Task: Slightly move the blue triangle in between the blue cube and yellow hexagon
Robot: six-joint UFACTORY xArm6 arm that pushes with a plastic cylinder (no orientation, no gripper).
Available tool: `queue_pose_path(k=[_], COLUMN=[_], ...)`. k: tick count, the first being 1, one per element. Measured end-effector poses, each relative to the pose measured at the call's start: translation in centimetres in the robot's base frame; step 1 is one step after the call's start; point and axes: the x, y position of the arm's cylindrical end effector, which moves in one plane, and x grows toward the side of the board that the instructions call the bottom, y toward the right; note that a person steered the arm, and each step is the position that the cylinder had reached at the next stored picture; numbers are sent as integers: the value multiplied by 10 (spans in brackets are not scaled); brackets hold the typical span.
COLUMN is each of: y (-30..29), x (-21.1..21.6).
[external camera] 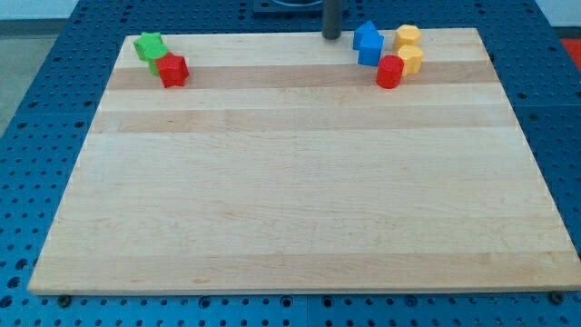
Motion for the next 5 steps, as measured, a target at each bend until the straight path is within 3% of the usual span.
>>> queue_pose_path(k=[5], y=[51], x=[-1])
